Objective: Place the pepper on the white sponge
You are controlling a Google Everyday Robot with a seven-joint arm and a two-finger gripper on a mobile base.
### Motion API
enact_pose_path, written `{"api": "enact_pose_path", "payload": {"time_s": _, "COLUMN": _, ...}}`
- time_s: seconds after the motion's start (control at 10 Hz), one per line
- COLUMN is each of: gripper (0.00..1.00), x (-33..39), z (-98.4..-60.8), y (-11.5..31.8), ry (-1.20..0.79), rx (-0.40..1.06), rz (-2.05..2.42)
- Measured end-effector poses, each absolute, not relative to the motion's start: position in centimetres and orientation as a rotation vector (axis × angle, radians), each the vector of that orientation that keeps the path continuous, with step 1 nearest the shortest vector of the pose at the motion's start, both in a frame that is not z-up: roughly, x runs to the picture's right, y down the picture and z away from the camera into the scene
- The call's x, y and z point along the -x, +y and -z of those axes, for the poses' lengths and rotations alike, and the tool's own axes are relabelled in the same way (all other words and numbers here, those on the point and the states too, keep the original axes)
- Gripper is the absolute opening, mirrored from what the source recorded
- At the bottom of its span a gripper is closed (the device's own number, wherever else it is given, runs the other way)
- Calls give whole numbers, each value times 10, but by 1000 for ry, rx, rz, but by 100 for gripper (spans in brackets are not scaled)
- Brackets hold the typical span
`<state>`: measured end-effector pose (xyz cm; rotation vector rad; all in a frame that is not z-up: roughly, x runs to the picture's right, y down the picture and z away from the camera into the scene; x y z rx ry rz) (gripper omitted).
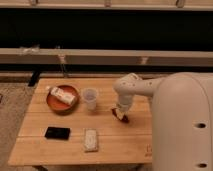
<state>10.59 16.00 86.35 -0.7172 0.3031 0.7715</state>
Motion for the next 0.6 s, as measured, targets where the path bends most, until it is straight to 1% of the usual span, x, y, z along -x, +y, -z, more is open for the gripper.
{"api": "enact_pose_path", "payload": {"time_s": 0.1, "gripper": 8, "x": -107, "z": -863, "y": 163, "ry": 312, "rx": 722, "rz": -765}}
{"api": "enact_pose_path", "payload": {"time_s": 0.2, "gripper": 2, "x": -109, "z": -862, "y": 166, "ry": 319, "rx": 726, "rz": -760}}
{"api": "enact_pose_path", "payload": {"time_s": 0.4, "gripper": 0, "x": -111, "z": -855, "y": 168, "ry": 329, "rx": 727, "rz": -751}}
{"api": "enact_pose_path", "payload": {"time_s": 0.6, "gripper": 0, "x": -102, "z": -832, "y": 164, "ry": 316, "rx": 726, "rz": -735}}
